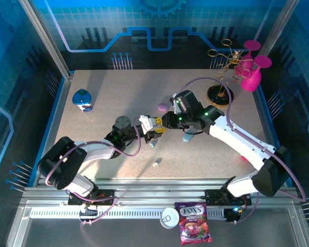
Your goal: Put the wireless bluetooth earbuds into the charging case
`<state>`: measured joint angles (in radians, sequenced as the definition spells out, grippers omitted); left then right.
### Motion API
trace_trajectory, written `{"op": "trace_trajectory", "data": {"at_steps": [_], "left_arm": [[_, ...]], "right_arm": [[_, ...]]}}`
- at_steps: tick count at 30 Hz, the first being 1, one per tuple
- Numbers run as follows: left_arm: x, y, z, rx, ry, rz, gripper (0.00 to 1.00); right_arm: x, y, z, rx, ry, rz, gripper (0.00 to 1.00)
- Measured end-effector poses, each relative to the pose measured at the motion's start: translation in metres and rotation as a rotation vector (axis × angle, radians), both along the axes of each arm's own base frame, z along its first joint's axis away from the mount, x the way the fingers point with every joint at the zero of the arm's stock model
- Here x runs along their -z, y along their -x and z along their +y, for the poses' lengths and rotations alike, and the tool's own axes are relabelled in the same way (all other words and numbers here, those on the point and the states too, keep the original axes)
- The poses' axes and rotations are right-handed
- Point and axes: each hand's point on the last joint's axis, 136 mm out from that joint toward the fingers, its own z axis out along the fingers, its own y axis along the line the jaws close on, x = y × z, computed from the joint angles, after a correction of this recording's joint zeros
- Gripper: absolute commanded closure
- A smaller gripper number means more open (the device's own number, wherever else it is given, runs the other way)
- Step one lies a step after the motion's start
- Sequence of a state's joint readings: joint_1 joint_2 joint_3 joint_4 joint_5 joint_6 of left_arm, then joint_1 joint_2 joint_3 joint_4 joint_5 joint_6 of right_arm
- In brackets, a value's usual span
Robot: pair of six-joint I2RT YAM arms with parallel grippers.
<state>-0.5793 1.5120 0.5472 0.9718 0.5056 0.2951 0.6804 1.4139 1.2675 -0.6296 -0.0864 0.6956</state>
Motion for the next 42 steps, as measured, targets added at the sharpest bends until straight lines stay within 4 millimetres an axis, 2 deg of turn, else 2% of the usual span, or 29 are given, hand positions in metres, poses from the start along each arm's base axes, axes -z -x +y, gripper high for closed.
{"op": "trace_trajectory", "data": {"at_steps": [6, 10, 22, 36, 42], "left_arm": [[0.004, 0.0, 0.0, 0.0, -0.011, 0.013, 0.81], [0.004, 0.0, 0.0, 0.0, -0.014, 0.01, 0.8], [-0.004, 0.002, -0.001, 0.005, -0.004, -0.031, 0.8], [-0.014, 0.007, 0.002, 0.036, 0.05, 0.033, 0.8], [-0.017, 0.007, 0.003, 0.043, 0.072, 0.063, 0.8]], "right_arm": [[0.003, 0.001, 0.0, 0.001, 0.021, 0.012, 0.85], [0.002, 0.0, -0.001, 0.006, 0.026, 0.006, 0.86], [-0.028, 0.004, -0.016, 0.031, 0.0, -0.084, 0.85], [-0.018, 0.005, -0.033, 0.045, 0.05, -0.084, 0.85], [-0.019, 0.004, -0.034, 0.038, 0.05, -0.092, 0.85]]}}
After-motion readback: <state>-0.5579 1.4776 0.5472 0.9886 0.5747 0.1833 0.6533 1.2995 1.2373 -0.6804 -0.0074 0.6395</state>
